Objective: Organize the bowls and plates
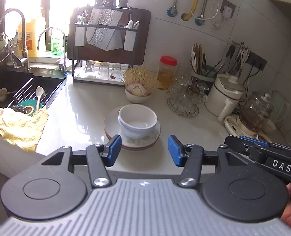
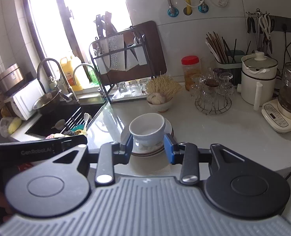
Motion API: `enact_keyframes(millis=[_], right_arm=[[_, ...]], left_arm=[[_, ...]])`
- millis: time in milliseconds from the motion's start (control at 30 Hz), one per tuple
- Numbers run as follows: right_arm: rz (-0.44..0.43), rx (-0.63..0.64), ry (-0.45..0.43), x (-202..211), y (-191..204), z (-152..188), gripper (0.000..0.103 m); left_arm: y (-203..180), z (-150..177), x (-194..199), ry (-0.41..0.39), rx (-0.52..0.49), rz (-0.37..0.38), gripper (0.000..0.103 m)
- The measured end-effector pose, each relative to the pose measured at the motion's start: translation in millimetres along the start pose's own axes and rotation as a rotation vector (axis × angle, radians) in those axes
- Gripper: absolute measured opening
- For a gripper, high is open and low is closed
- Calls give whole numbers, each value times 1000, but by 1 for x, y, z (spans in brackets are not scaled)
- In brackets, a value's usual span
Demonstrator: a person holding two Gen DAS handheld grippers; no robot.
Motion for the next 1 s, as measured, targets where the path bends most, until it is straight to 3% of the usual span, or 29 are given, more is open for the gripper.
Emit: enact_keyframes(millis=[167, 233, 300, 533, 633, 667, 900, 967, 1000], right_arm=[[-3, 11, 17, 1, -1, 9, 39], [-5, 17, 13, 1, -1, 9, 47], [-1, 12, 3, 1, -2, 8, 66], [16, 9, 25, -7, -11, 12, 67], [31, 15, 23, -8, -16, 11, 73], [42, 15, 17, -7, -18, 10, 82], [41, 33, 36, -14, -19, 12, 85], [48, 23, 33, -16, -20, 13, 95], [48, 15, 30, -16, -20, 13, 95]], left_arm=[[4, 9, 5, 12, 10, -20, 68], [7, 11, 5, 14, 14, -29, 73], [8, 11, 4, 17, 9, -41, 77], [11, 8, 1, 13, -7, -61, 95], [12, 7, 0, 1, -20, -87, 96], [12, 8, -1, 3, -27, -93, 97], [10, 7, -11, 17, -42, -94, 100], [10, 10, -15, 36, -50, -99, 100], [10, 12, -15, 40, -50, -97, 100]])
Point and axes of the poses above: each gripper's, at about its wrist camera, not at the fingertips, and x roughly against the way its jaws point, y to its left, z to its underside, the point moved 10 cm from there along -x, roughly the way its jaws point, and after that the axes turned 4 degrees about x, right-handed, at the moved point
